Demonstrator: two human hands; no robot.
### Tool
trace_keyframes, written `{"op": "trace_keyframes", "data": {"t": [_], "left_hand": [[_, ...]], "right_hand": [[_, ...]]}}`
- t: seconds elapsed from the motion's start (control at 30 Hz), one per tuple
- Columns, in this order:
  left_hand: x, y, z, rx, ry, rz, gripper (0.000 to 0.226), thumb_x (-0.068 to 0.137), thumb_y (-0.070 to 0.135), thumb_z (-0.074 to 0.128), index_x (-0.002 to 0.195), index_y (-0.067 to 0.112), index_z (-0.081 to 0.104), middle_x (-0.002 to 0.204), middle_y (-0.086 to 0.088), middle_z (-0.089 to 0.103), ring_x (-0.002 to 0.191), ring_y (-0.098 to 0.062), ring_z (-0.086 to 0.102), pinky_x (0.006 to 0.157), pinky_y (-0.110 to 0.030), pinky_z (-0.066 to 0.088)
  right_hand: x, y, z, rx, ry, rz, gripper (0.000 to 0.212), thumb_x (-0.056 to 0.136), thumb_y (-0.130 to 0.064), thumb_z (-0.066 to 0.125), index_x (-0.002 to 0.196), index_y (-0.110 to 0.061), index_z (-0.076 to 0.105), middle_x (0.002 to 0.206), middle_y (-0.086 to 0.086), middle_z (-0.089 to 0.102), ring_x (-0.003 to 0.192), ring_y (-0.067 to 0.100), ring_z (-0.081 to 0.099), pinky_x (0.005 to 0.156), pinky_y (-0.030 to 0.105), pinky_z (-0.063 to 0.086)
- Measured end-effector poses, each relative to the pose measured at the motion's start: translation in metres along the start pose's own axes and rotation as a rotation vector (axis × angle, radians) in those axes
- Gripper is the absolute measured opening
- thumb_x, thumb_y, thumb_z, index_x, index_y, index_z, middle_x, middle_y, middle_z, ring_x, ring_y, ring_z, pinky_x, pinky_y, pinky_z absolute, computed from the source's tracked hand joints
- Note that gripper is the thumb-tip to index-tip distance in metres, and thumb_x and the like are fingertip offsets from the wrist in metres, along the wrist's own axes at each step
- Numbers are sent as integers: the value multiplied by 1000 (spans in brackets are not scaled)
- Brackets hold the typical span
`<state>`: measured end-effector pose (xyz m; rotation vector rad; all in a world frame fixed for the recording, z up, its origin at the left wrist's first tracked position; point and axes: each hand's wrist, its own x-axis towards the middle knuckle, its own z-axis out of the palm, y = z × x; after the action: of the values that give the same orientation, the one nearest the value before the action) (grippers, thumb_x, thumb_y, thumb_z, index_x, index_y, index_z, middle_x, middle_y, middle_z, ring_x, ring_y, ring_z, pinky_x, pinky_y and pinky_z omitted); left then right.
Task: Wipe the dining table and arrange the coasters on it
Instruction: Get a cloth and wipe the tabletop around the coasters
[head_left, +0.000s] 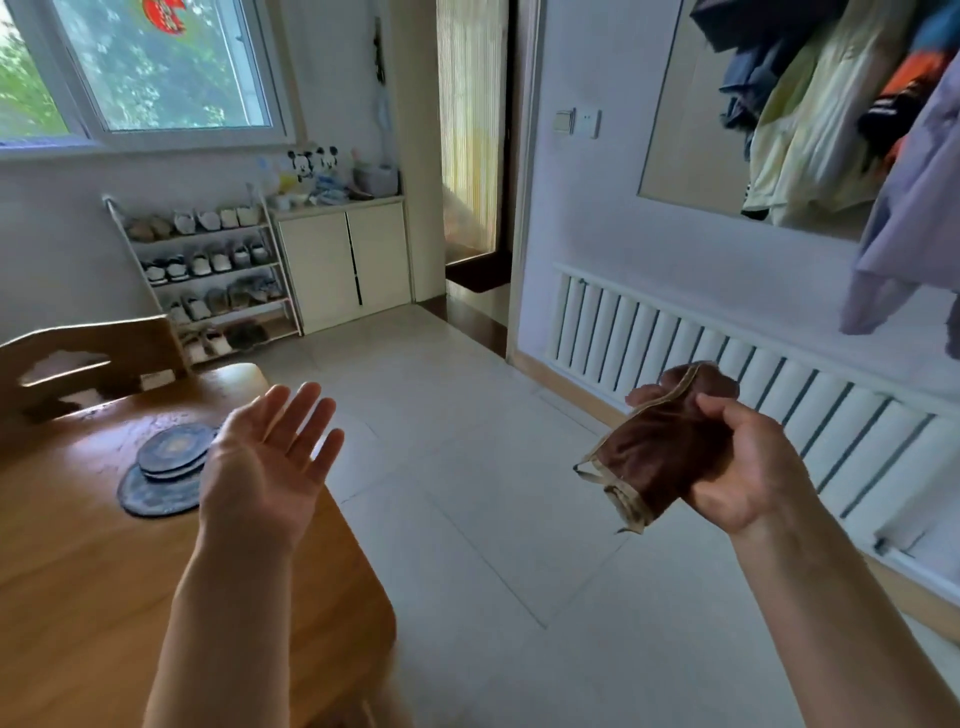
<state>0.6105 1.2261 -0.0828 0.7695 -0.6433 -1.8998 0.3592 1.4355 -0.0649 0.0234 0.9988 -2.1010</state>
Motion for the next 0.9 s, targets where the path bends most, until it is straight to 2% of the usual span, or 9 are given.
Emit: {"op": "trace_keyframes", "data": {"t": [0.1, 0.2, 0.27, 0.37, 0.5, 0.63, 0.73, 0.9], "left_hand": [[59, -15, 40, -27, 45, -5, 28, 101, 28, 40, 117, 19, 61, 111, -1, 74, 107, -22, 67, 91, -41, 48], [106, -25, 78, -13, 47, 14, 27, 100, 26, 40, 114, 18, 62, 114, -3, 73, 109, -23, 66, 92, -42, 48], [135, -31, 100, 14, 48, 34, 26, 101, 26, 40, 114, 19, 61, 116, -3, 72, 109, -23, 66, 92, -42, 48], [180, -38, 127, 57, 66, 47, 25, 101, 27, 41, 112, 19, 62, 115, -2, 72, 108, -22, 67, 91, -41, 49], [241, -45, 156, 20, 91, 30, 27, 100, 29, 42, 112, 18, 63, 112, -3, 73, 106, -23, 67, 94, -42, 48], [308, -41, 179, -31, 115, 81, 28, 101, 30, 40, 109, 18, 64, 109, -3, 74, 104, -23, 68, 92, -41, 48], [362, -31, 202, -55, 163, 150, 28, 101, 30, 39, 108, 19, 63, 108, -2, 75, 105, -21, 68, 92, -41, 48], [449, -6, 225, -71, 215, 278, 28, 102, 30, 38, 108, 20, 63, 107, 0, 75, 101, -19, 70, 87, -39, 50]], "right_hand": [[72, -28, 25, -13, -61, 35, 52, 72, -10, 49, 123, -10, 58, 119, 16, 58, 104, 27, 56, 97, 43, 46], [134, -49, 43, 27, -155, 41, 35, 82, -7, 44, 114, -10, 57, 104, 13, 61, 91, 25, 61, 98, 43, 44], [173, -57, 52, 34, -183, 47, 29, 90, -8, 40, 114, -10, 56, 99, 13, 62, 81, 24, 63, 93, 42, 46], [236, -62, 71, 36, -184, 94, 30, 93, -11, 39, 117, -10, 57, 102, 15, 64, 84, 27, 66, 86, 44, 49], [314, -55, 109, 27, -221, 171, 32, 90, -11, 41, 118, -10, 57, 117, 16, 58, 109, 30, 56, 104, 49, 41], [393, -56, 152, 34, -284, 250, 59, 76, -10, 47, 135, -9, 54, 118, 15, 57, 118, 29, 55, 109, 50, 36], [462, -60, 192, -17, -320, 281, 46, 90, -10, 42, 135, -9, 54, 112, 16, 60, 105, 28, 59, 102, 50, 42], [565, -43, 283, -29, -468, 398, 46, 80, -11, 48, 125, -11, 56, 105, 15, 61, 92, 26, 61, 95, 46, 49]]}}
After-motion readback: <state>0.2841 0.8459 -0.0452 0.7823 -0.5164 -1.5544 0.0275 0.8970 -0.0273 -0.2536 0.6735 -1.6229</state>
